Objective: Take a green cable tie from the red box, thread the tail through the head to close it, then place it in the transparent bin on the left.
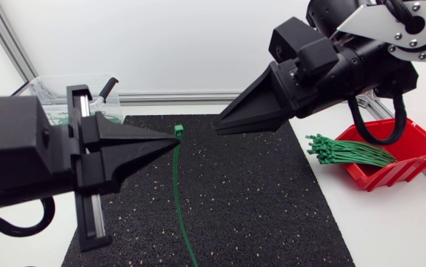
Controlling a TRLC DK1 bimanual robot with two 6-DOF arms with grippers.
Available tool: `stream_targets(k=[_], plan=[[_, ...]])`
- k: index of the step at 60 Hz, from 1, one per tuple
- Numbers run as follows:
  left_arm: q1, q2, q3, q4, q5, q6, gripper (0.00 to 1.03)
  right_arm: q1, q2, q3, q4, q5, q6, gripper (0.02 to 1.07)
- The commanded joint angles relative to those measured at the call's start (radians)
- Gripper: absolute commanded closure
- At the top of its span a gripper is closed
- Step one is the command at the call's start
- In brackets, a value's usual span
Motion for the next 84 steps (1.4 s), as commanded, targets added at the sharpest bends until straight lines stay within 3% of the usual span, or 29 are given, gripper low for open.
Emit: stream_targets(k=[1, 5, 12, 15, 22, 34, 43, 53, 59, 71, 84], plan=[[0.086, 0.022, 0.063, 0.04, 0.058, -0.105, 1.0, -0.025, 0.01, -0.051, 0.024, 0.023, -0.04, 0.63], [0.164, 0.041, 0.078, 0.059, 0.12, -0.163, 1.0, -0.045, 0.018, -0.07, 0.06, 0.038, -0.046, 0.59], [0.345, 0.102, 0.107, 0.116, 0.3, -0.307, 1.0, -0.071, 0.05, -0.07, 0.06, 0.075, -0.132, 0.49], [0.39, 0.139, 0.116, 0.156, 0.367, -0.367, 1.0, -0.079, 0.06, -0.068, 0.057, 0.086, -0.17, 0.35], [0.434, 0.214, 0.123, 0.175, 0.415, -0.402, 1.0, -0.079, 0.065, -0.037, -0.028, 0.152, -0.307, 0.06], [0.434, 0.338, 0.133, 0.175, 0.473, -0.415, 1.0, -0.062, 0.051, -0.005, -0.051, 0.215, -0.532, 0.06], [0.428, 0.421, 0.166, 0.175, 0.513, -0.447, 1.0, -0.027, 0.048, 0.01, -0.091, 0.342, -0.764, 0.06], [0.428, 0.499, 0.221, 0.171, 0.55, -0.487, 1.0, -0.01, 0.011, -0.014, -0.083, 0.411, -0.957, 0.06], [0.419, 0.53, 0.241, 0.17, 0.568, -0.511, 1.0, -0.001, -0.018, -0.037, -0.043, 0.45, -1.026, 0.06], [0.406, 0.584, 0.291, 0.161, 0.63, -0.585, 1.0, 0.096, -0.108, -0.143, 0.135, 0.654, -1.189, 0.06], [0.383, 0.621, 0.316, 0.156, 0.656, -0.634, 1.0, 0.22, -0.102, -0.171, 0.163, 0.83, -1.285, 0.06]])
